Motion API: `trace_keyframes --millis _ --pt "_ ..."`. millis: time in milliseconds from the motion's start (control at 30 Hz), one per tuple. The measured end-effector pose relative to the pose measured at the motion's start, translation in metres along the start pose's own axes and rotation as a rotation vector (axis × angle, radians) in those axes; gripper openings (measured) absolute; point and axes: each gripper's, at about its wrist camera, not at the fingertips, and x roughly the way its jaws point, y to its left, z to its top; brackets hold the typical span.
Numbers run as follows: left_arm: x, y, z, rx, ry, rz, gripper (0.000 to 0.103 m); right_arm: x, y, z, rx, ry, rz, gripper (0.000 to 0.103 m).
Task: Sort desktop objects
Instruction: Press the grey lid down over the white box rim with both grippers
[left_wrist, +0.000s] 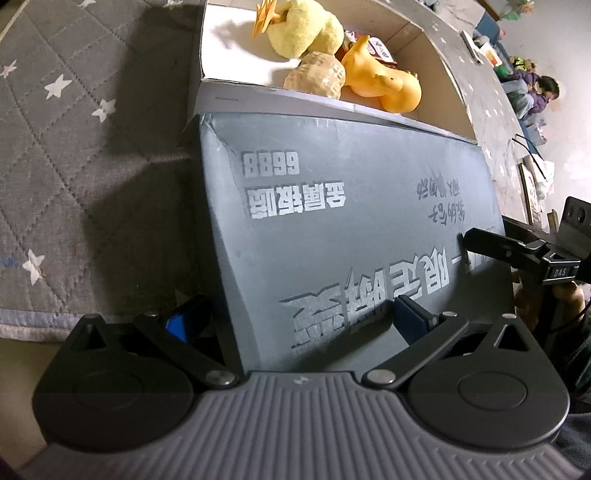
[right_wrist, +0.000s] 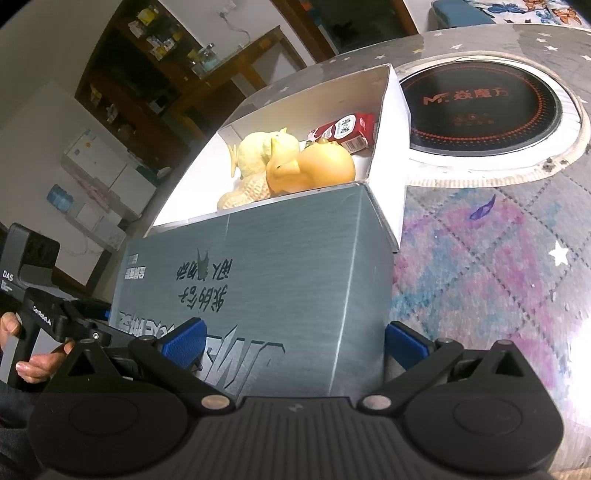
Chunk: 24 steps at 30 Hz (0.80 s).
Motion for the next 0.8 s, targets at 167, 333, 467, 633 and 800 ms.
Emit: trace_keyframes --millis 167,333,467,633,800 --pt "0.004 -0.005 0.004 0.007 0.022 0.01 0.103 0.001 -0.001 0.003 -0.008 0.009 0.007 0.103" --pt "0.006 -0.008 0.001 0.007 0.009 0.013 0.103 0.001 -0.003 0.002 -0.019 0.011 0.016 0.103" --pt "0.005 -0.012 -0.006 0.002 -0.018 0.02 0.103 0.0 -0.003 -0.002 -0.012 -0.005 0.015 0.103" --pt "0.004 -0.02 -0.015 0.018 -0.036 0.022 0.103 -0.002 0.001 -0.004 -0.014 -0.011 0.01 0.103" --pt "-0.005 -0.028 -0.024 0.053 -0.058 0.027 0.103 -0.011 0.01 -0.007 -0.034 -0.033 0.005 0.103"
